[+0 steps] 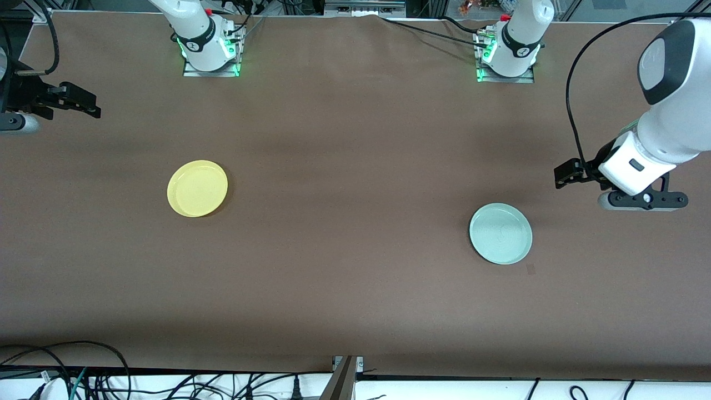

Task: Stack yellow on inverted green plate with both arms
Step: 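Move the left gripper down to the green plate's rim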

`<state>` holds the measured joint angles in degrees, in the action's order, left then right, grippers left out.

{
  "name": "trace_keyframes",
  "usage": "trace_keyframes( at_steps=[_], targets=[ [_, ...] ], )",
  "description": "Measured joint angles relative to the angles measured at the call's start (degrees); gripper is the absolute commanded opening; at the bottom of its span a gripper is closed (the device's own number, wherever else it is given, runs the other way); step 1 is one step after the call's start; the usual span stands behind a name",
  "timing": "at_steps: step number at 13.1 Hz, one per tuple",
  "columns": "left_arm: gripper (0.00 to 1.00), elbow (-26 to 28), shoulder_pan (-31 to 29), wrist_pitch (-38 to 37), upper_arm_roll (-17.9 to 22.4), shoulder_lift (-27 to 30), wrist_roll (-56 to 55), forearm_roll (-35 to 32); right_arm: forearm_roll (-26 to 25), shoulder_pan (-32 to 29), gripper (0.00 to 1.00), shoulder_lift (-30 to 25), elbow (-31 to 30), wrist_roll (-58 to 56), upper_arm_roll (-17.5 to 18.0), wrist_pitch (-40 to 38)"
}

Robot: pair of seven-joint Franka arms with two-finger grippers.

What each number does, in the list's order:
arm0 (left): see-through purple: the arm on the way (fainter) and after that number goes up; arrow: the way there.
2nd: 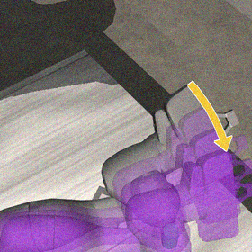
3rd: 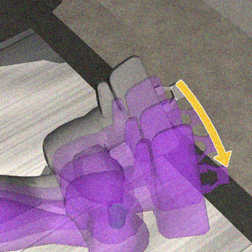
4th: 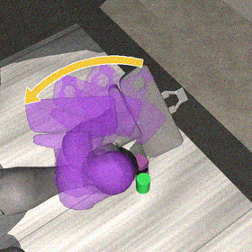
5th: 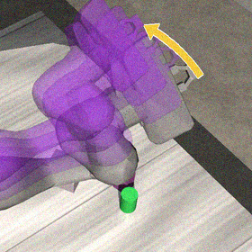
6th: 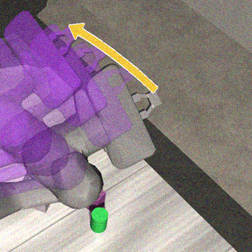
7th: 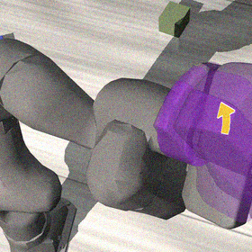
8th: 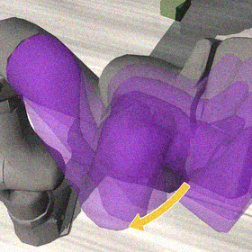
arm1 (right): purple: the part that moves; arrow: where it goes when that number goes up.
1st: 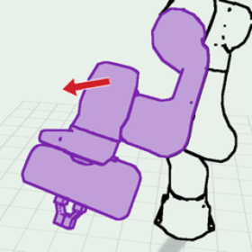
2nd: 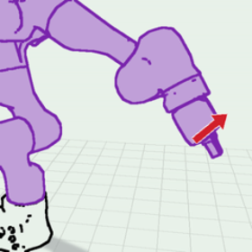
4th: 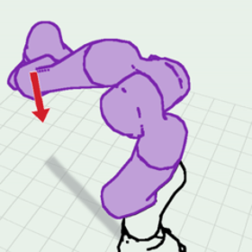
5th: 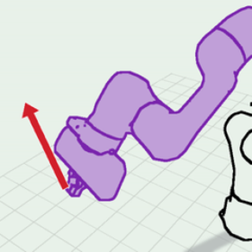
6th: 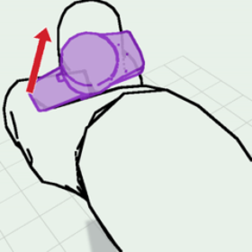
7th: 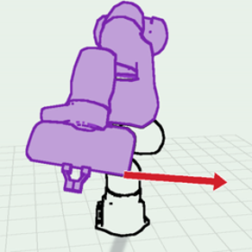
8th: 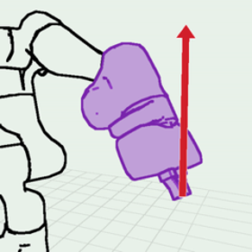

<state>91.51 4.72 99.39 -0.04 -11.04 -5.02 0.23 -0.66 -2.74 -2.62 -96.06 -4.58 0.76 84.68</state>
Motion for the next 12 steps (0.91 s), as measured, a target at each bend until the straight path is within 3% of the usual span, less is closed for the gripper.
trace_keyframes(
  at_steps=[6,12],
  targets=[
    [1.00,-0.07,-2.64,0.44,0.15,-8.08,4.91,0.31,-0.03,-0.01,1.00,0.01,0.02,0.00,-0.06,-0.04],
    [1.00,0.19,-2.95,2.01,0.01,-9.82,5.02,0.35,-0.04,-0.01,1.00,0.00,0.02,0.00,-0.12,-0.05]
  ],
)
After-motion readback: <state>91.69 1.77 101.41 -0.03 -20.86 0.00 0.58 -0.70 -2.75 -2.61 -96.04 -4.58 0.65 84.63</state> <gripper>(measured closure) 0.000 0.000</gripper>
